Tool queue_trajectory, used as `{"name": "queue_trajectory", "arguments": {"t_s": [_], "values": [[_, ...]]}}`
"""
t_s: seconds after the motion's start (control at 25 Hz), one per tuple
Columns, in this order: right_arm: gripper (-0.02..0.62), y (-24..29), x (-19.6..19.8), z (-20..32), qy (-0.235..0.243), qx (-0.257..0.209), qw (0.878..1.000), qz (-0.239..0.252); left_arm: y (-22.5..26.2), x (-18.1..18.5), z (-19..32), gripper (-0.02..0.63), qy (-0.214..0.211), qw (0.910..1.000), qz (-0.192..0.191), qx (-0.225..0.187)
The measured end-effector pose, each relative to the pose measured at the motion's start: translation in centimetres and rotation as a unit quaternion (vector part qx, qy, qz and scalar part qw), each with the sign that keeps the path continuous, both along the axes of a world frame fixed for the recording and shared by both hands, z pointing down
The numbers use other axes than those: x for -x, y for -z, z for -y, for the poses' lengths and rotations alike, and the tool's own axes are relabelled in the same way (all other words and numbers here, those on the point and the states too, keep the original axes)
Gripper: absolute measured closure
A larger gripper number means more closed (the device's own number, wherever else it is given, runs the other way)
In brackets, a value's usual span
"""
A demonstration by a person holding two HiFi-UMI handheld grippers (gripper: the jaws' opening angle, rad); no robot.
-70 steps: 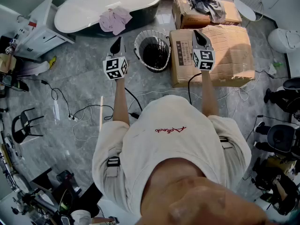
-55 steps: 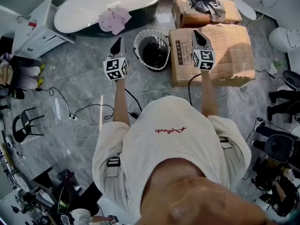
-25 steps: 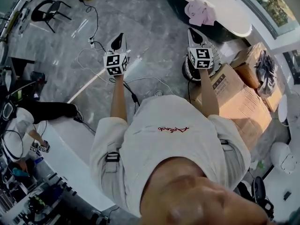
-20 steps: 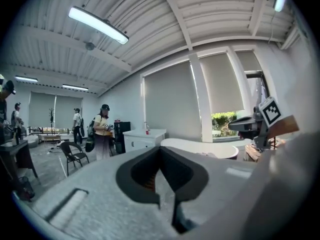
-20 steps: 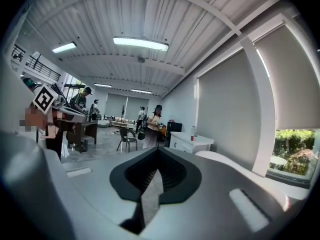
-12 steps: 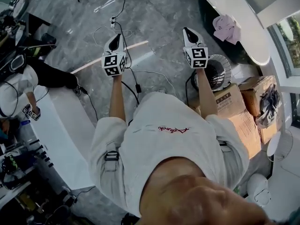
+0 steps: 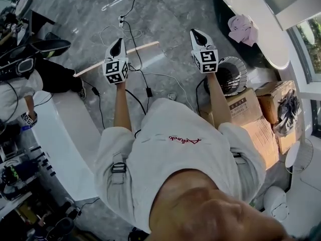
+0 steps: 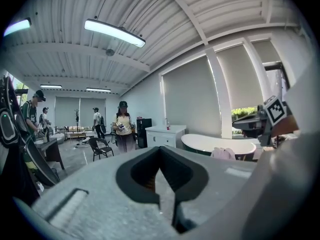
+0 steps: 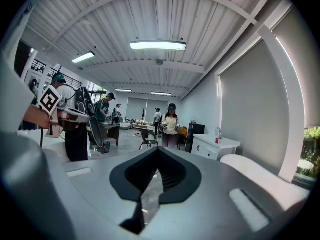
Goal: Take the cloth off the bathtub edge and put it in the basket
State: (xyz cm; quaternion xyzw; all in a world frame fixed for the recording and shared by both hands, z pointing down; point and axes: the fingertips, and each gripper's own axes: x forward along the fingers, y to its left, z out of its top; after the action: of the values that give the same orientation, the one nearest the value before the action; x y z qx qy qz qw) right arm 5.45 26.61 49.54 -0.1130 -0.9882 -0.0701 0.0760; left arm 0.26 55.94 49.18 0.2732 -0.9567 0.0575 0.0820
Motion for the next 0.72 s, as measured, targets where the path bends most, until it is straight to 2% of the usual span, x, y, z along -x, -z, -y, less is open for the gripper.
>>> {"name": "queue_trajectory", "arguments": {"t_s": [0.4, 0.72], "values": [[0.588, -1.1, -2.6, -0.2, 0.009, 0.003, 1.0, -0.004, -1.5, -3.5, 0.8, 0.605, 0.004, 0.9999, -0.006, -0.007], [0.588, -0.5, -1.3, -0.8, 0.03, -0.01, 1.0, 0.002, -1.0, -3.1, 0.7, 0.606, 0.015, 0.9998, 0.001, -0.013]]}}
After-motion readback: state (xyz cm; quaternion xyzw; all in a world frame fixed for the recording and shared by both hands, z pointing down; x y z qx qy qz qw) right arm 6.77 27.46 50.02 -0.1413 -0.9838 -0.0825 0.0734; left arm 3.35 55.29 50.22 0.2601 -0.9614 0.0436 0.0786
